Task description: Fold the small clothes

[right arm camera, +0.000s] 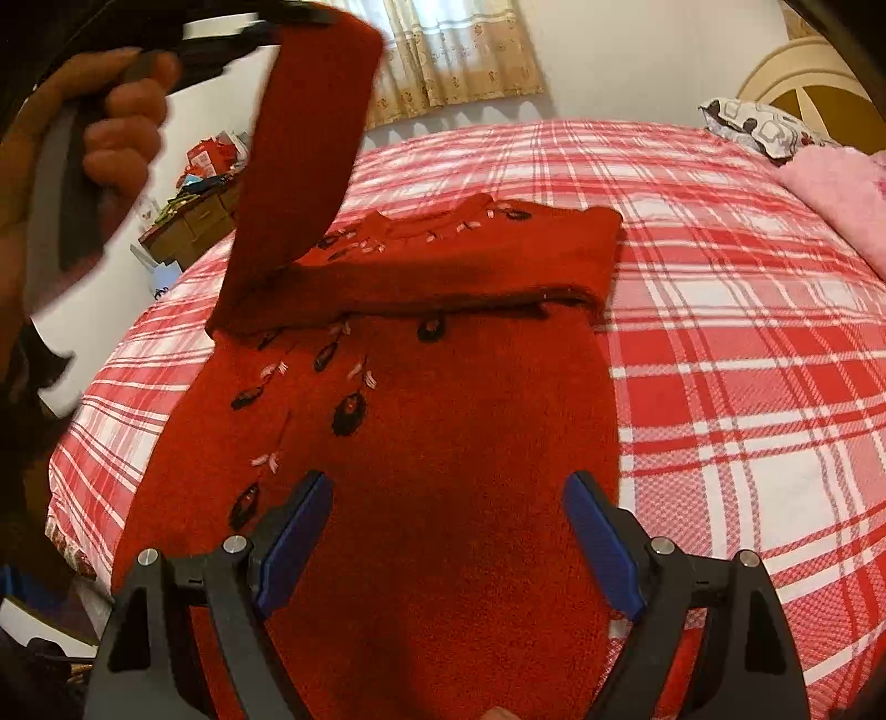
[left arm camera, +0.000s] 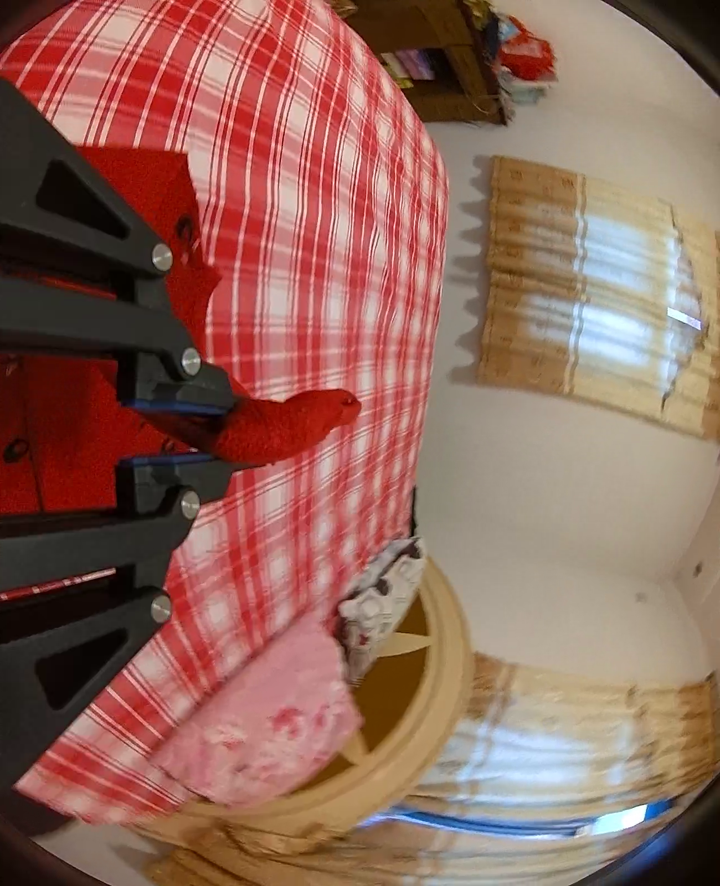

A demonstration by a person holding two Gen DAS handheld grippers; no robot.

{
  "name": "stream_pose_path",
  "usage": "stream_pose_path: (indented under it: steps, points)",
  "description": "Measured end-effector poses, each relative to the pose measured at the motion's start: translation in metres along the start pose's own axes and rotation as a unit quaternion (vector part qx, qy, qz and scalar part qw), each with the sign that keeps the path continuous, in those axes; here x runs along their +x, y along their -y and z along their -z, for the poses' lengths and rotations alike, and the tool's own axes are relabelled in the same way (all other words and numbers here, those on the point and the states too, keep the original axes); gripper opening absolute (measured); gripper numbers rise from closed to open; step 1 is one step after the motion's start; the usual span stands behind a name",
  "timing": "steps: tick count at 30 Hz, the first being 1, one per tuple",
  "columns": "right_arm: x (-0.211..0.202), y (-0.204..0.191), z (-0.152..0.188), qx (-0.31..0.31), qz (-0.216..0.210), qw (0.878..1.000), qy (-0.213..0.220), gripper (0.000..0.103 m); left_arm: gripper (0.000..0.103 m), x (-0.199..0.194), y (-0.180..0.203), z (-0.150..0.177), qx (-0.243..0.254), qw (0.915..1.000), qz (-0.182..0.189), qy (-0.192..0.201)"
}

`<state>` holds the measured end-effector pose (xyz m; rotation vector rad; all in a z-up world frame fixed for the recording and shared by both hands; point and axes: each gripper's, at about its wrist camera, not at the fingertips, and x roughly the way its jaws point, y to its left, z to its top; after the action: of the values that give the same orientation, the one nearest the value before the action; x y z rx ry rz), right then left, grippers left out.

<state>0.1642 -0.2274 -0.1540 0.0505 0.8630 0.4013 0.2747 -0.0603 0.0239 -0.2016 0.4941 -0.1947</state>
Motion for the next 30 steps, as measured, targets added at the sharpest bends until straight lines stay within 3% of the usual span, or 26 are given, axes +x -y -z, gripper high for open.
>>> stream_pose_path:
  steps: [3, 7, 10, 11, 13, 16, 19, 23, 26, 30]
  points:
    - [0.004, 0.002, 0.004, 0.003, -0.003, 1.000, -0.005, 0.086, 0.011, 0.024, 0.024, 0.021, 0.024, 0.9994, 0.003, -0.026]
    - [0.009, 0.003, 0.008, -0.004, -0.006, 1.000, -0.005, 0.086, 0.019, 0.057, 0.048, 0.051, 0.076, 0.9945, -0.007, -0.072]
    - [0.009, 0.003, 0.009, -0.009, -0.009, 1.000, -0.003, 0.086, 0.038, 0.062, 0.053, 0.062, 0.092, 0.9907, 0.009, -0.100]
    - [0.010, 0.003, 0.009, -0.009, -0.012, 1.000, -0.002, 0.086, 0.043, 0.057, 0.054, 0.065, 0.102, 0.9901, 0.009, -0.097]
    - [0.010, 0.003, 0.009, -0.008, -0.016, 1.000, -0.002, 0.088, 0.069, 0.042, 0.050, 0.067, 0.115, 0.9899, 0.011, -0.082]
    - [0.011, 0.003, 0.010, -0.009, -0.022, 1.000, 0.000, 0.089, 0.084, 0.018, 0.036, 0.071, 0.133, 0.9897, 0.008, -0.052]
    - [0.010, 0.001, 0.012, -0.015, -0.019, 1.000, 0.001, 0.089, 0.090, 0.001, 0.007, 0.079, 0.147, 0.9878, -0.031, -0.039]
    - [0.007, 0.000, 0.009, -0.014, -0.031, 0.999, -0.001, 0.089, 0.095, -0.023, -0.061, 0.101, 0.146, 0.9804, -0.128, -0.033]
    - [-0.007, 0.003, 0.003, 0.003, -0.053, 0.998, 0.015, 0.089, 0.097, -0.030, -0.113, 0.121, 0.121, 0.9728, -0.185, -0.069]
    - [-0.016, 0.003, -0.009, 0.010, -0.046, 0.999, 0.021, 0.089, 0.097, -0.030, -0.161, 0.139, 0.069, 0.9708, -0.202, -0.110]
